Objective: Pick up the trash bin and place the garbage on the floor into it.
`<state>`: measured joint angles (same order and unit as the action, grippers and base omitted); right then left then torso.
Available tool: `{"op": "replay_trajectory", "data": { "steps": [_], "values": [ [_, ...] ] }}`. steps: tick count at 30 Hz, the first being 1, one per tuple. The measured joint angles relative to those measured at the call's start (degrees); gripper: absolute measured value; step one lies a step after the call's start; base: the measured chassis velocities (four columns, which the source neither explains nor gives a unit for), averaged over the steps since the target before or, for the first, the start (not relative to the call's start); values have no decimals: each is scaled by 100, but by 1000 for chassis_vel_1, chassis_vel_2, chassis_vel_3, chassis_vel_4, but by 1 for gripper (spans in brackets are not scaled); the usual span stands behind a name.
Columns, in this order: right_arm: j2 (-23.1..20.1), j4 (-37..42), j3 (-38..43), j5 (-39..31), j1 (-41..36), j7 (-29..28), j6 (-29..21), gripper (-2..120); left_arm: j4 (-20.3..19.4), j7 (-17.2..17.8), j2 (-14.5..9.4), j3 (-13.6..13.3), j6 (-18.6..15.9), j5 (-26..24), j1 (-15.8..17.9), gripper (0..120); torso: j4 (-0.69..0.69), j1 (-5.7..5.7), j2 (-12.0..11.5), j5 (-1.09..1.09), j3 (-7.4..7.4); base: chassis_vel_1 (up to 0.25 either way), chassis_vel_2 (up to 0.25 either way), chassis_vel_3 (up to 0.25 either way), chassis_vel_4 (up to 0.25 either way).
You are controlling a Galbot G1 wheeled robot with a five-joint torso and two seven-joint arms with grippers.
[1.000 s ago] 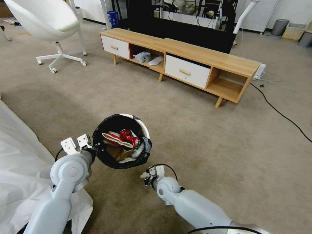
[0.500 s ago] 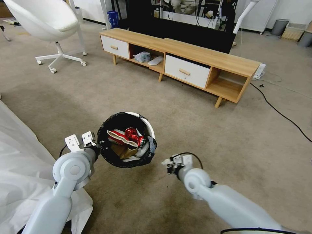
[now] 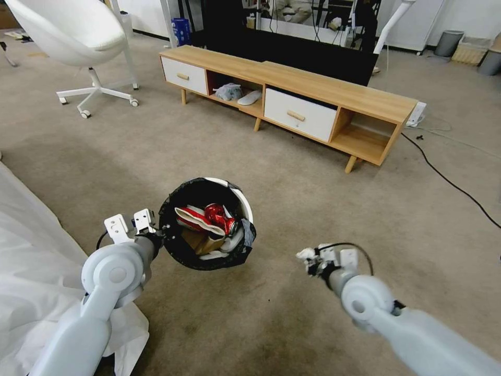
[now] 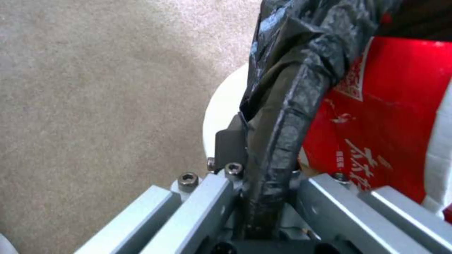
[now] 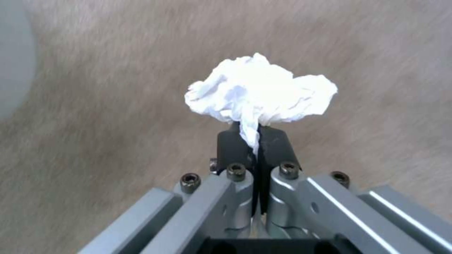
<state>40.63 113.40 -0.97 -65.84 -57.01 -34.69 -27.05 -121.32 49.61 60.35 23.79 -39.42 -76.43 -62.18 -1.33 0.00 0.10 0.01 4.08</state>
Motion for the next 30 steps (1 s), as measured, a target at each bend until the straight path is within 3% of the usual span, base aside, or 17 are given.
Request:
{"op": "replay_trajectory", "data": {
  "steps": [4, 7, 12, 14, 18, 19, 20, 22, 23, 24, 25, 27, 28, 30],
  "values": [
    [-191, 239, 265, -56, -30, 16, 9, 0, -15, 44, -10, -37, -28, -111, 9, 0, -5, 0, 0, -2, -1, 0, 0, 0, 0],
    [-380, 452, 513, -93, -77, 71, 17, 0, -16, 153, -7, -88, -51, -235, 27, 0, 1, 0, 0, 2, 0, 0, 0, 0, 0],
    [-974, 979, 1571, 55, -850, 394, 186, 0, 220, 588, 173, -535, -131, -617, 316, 0, -6, 0, 1, 0, -1, 0, 0, 0, 0],
    [-1066, 1052, 1753, 125, -1008, 487, 240, 0, 270, 684, 229, -625, -138, -695, 362, 0, -5, 0, 0, 3, 0, 0, 0, 0, 0],
    [-1378, 1274, 2407, 476, -1553, 842, 435, 0, 492, 1002, 439, -1055, -126, -850, 560, 0, -3, 0, 0, 0, -1, 0, 0, 0, 0],
    [-1511, 1394, 2728, 600, -1800, 1018, 506, 0, 634, 1166, 577, -1287, -101, -913, 699, 0, -2, 0, -2, 0, 0, 0, 0, 0, 0],
    [-1511, 1394, 2728, 600, -1800, 1018, 506, 0, 634, 1166, 577, -1287, -101, -913, 699, 0, -2, 0, -2, 0, 0, 0, 0, 0, 0],
    [-1798, 1627, 3424, 734, -2325, 1369, 709, 0, 974, 1391, 995, -1676, -60, -1071, 1061, 0, -2, 0, -1, 2, 0, 0, 0, 0, 0],
    [-1798, 1627, 3424, 734, -2325, 1369, 709, 0, 974, 1391, 995, -1676, -60, -1071, 1061, 0, -2, 0, -1, 2, 0, 0, 0, 0, 0],
    [-1963, 1718, 3797, 786, -2620, 1557, 789, 0, 1134, 1504, 1221, -1788, -53, -1159, 1243, 0, -3, 0, -1, 0, 0, 0, 0, 0, 0],
    [-1963, 1718, 3797, 786, -2620, 1557, 789, 0, 1134, 1504, 1221, -1788, -53, -1159, 1243, 0, -3, 0, -1, 0, 0, 0, 0, 0, 0],
    [-2264, 1921, 4612, 947, -3353, 2017, 993, 0, 1413, 1624, 1644, -1953, -52, -1260, 1537, 0, -3, 0, -1, 0, 0, 0, 0, 0, 0],
    [-2264, 1921, 4612, 947, -3353, 2017, 993, 0, 1413, 1624, 1644, -1953, -52, -1260, 1537, 0, -3, 0, -1, 0, 0, 0, 0, 0, 0],
    [-2421, 2097, 5099, 973, -3897, 2202, 1066, 0, 1586, 1708, 1929, -2041, -52, -1294, 1704, 0, -3, 0, -1, 0, 0, 0, 0, 0, 0]
  ]
}}
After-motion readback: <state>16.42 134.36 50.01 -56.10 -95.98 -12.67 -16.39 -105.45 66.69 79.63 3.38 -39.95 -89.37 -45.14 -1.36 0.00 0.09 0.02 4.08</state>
